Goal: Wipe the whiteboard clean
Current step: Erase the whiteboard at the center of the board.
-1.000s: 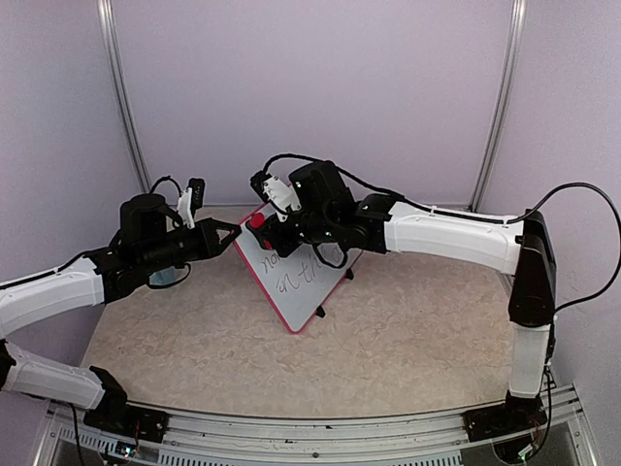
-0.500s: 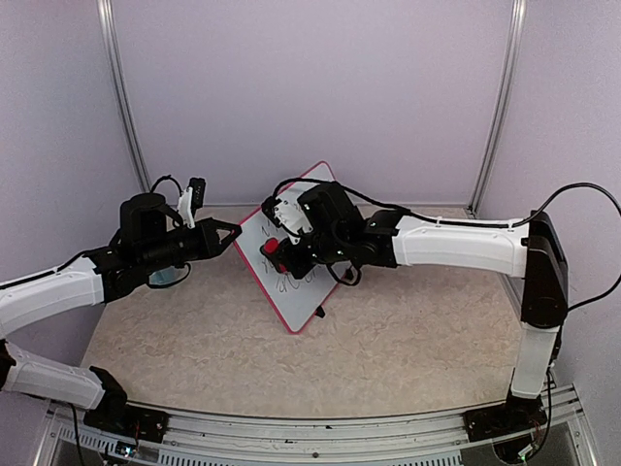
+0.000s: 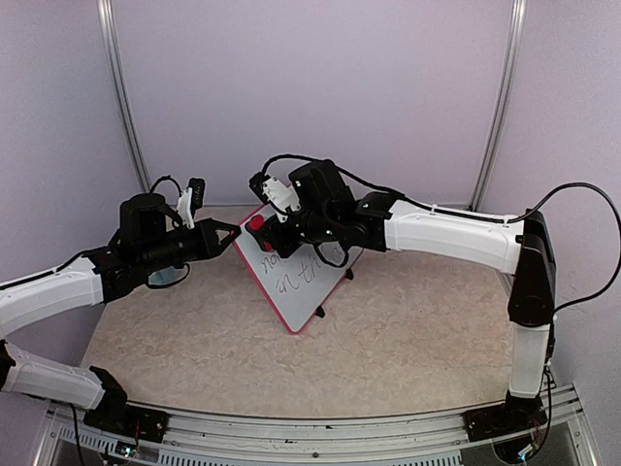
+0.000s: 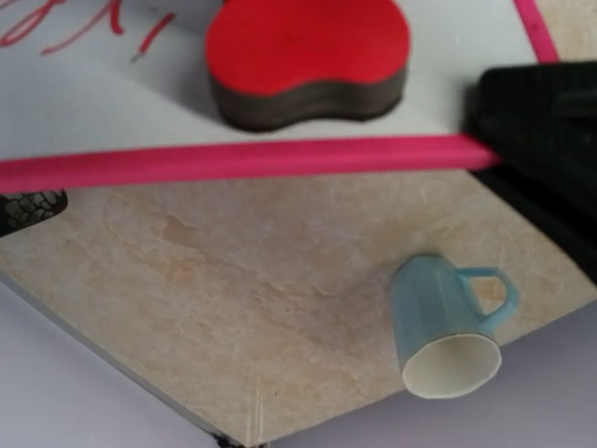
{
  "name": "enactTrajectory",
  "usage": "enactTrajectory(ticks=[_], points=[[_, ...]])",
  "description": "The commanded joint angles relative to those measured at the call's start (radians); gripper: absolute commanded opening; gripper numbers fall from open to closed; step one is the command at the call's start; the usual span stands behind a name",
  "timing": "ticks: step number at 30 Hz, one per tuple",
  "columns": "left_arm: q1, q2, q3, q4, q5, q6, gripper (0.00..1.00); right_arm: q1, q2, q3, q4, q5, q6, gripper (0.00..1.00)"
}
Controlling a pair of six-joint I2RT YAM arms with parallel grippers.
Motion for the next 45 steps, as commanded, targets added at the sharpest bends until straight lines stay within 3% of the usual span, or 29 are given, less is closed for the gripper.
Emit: enactTrajectory(ticks=[1,9,26,38,45], points=[[-0.018,-0.032,0.033,-0.015,0.056,0.009,0.0,-0.02,-0.012,-0.117,0.017,-0.013,0.011,0.0],[-0.018,-0.032,0.03,-0.011,0.055,0.01,0.0,-0.041,-0.082,-0.273,0.075,-0.031,0.039,0.0],[-0.02,-0.037,0.03,-0.019,0.057,0.01,0.0,-0.041,0.034,0.022,-0.013,-0.034,0.0,0.0],[-0.02,-0.039,0.03,-0.02,0.061,0.015,0.0,-0.049,-0.052,-0.206,0.046,-0.039,0.031,0.0],[-0.022,-0.042,0.025,-0.01,0.063,0.008,0.0,-0.052,-0.062,-0.2,0.046,-0.039,0.03,0.0]])
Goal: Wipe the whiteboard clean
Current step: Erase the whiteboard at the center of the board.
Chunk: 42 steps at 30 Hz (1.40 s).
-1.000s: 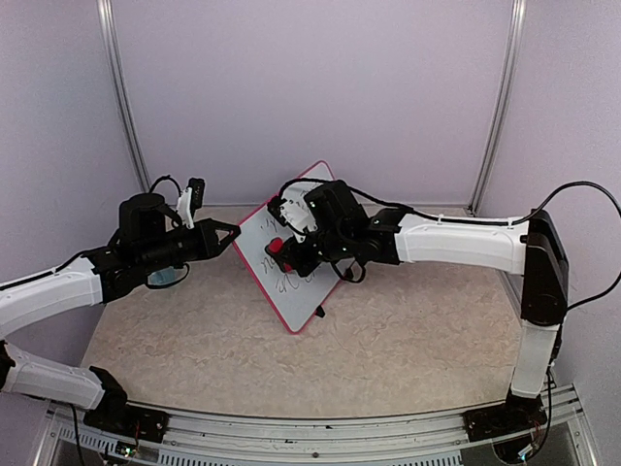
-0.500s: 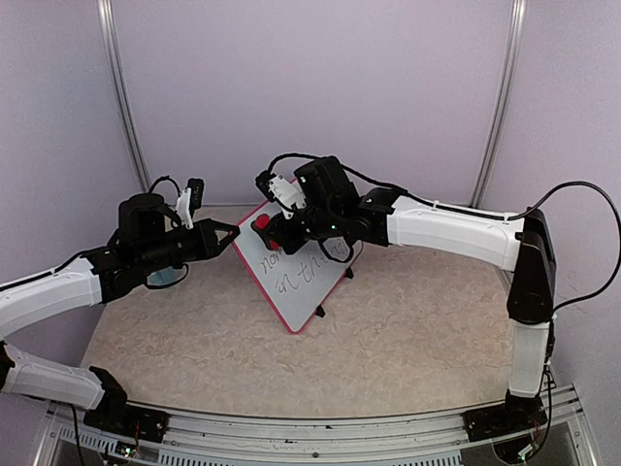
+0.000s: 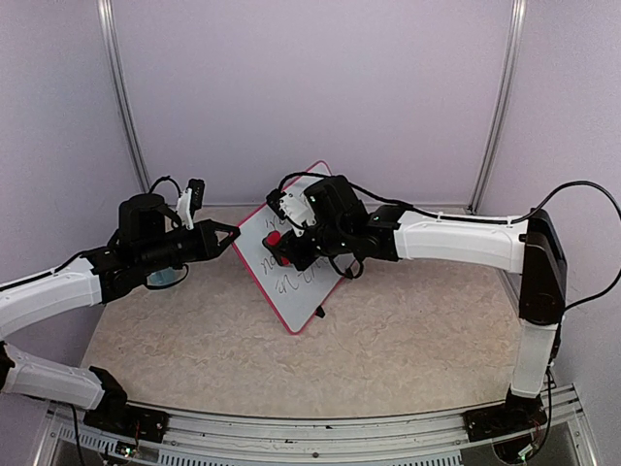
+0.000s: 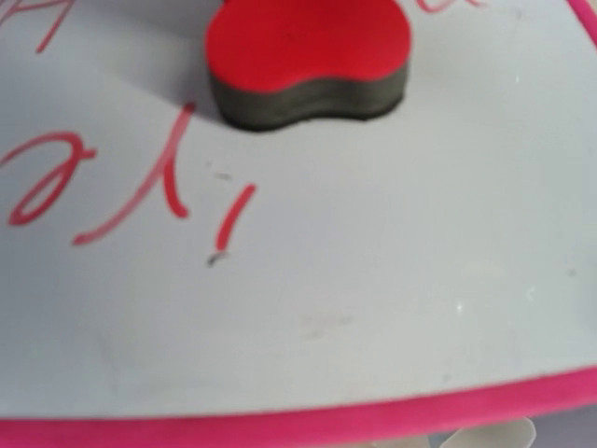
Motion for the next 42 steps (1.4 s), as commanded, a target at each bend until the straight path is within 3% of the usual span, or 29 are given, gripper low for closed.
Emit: enactTrajectory(ticks=[1,13,33,42], points=[[-0.022,-0.029,0.023,0.015,0.063,0.0,0.0,-0.01,0.009,0.021,-0.034,0.001,0.008,0.0],[-0.028,-0.037,0.021,0.006,0.059,0.001,0.0,-0.01,0.106,0.27,-0.104,0.025,-0.016,0.0],[-0.028,-0.036,0.039,-0.006,0.062,0.01,0.0,-0.017,0.016,0.042,-0.087,0.058,-0.014,0.0],[-0.031,-0.032,0.042,-0.005,0.066,0.007,0.0,-0.019,0.051,0.172,-0.106,0.052,-0.027,0.0]])
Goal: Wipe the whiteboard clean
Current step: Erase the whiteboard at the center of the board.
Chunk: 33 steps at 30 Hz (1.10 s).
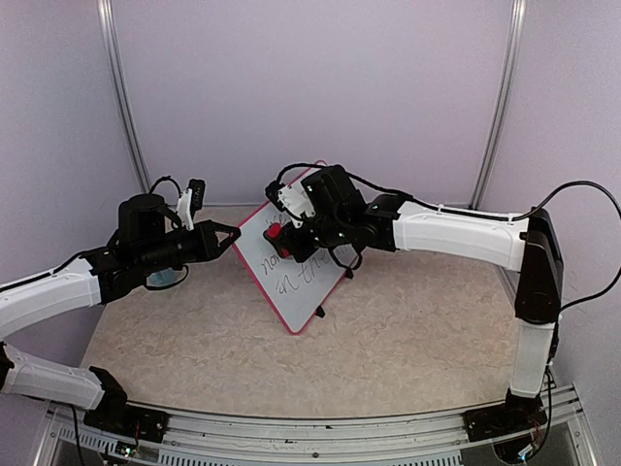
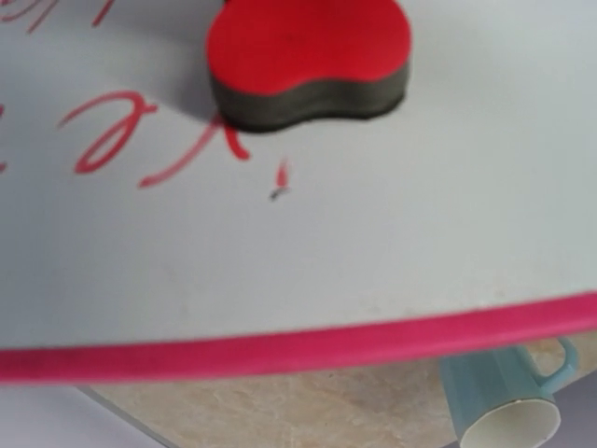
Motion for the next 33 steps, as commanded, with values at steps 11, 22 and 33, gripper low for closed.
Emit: enactTrajectory(ticks=[11,22,33], points=[[-0.025,-0.028,0.046,-0.003,0.066,0.006,0.0,-0.018,0.106,0.233,-0.091,0.017,-0.033,0.0],[-0.027,-0.012,0.064,-0.004,0.07,0.013,0.0,-0.023,-0.014,-0.09,0.001,0.012,-0.005,0.0],[-0.03,-0.009,0.067,-0.006,0.069,0.008,0.0,-0.031,0.033,0.073,-0.036,0.008,-0.027,0.0]])
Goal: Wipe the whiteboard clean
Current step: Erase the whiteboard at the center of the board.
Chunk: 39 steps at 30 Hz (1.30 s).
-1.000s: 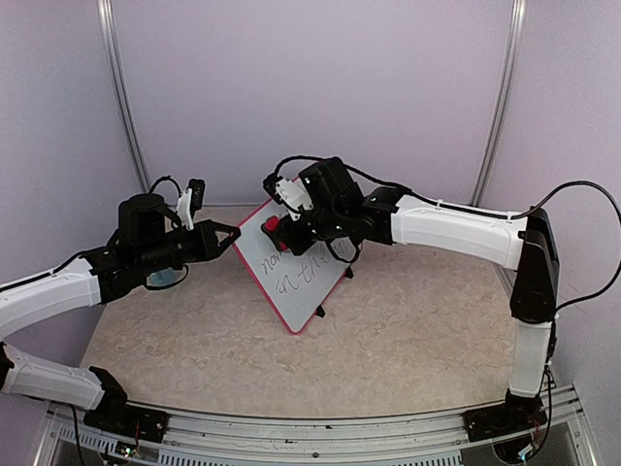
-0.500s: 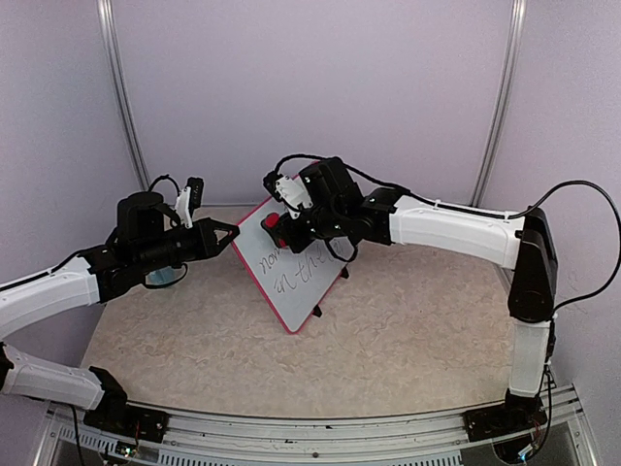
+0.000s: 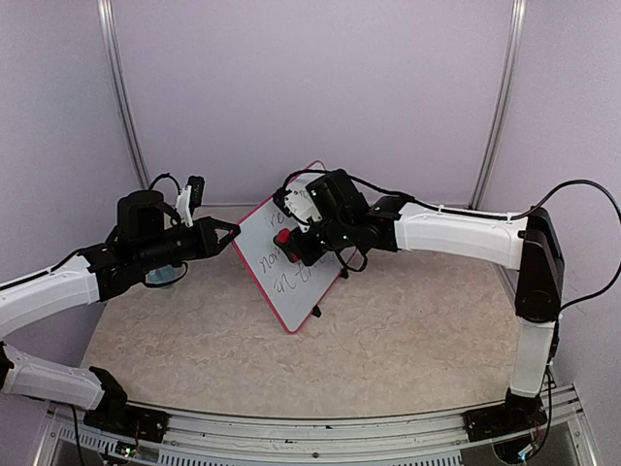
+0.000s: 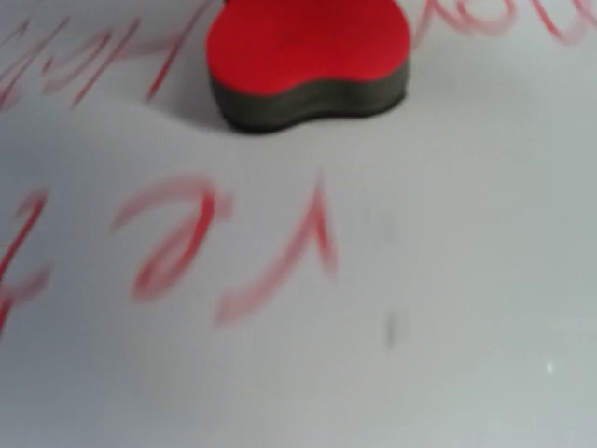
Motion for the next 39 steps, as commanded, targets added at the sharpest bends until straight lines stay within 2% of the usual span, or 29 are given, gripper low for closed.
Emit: enactTrajectory(ticks=[1,8,19,25,39], points=[[-0.027,-0.007,0.039,0.019,0.069,0.009,0.0,-0.009,0.048,0.134,0.002,-0.001,-0.011,0.0],[-0.031,-0.016,0.029,0.019,0.064,0.007,0.0,-0.012,0.113,0.268,-0.04,-0.013,-0.016,0.0],[-0.03,-0.014,0.026,0.024,0.062,0.011,0.0,-0.012,0.02,0.016,0.033,-0.039,0.018,0.0],[-0.028,-0.011,0.025,0.028,0.062,0.01,0.0,-0.012,-0.003,-0.035,0.046,-0.039,0.024,0.0],[-0.03,-0.02,0.018,0.025,0.064,0.005,0.0,-0.012,0.053,0.185,-0.001,-0.028,0.002,0.0]])
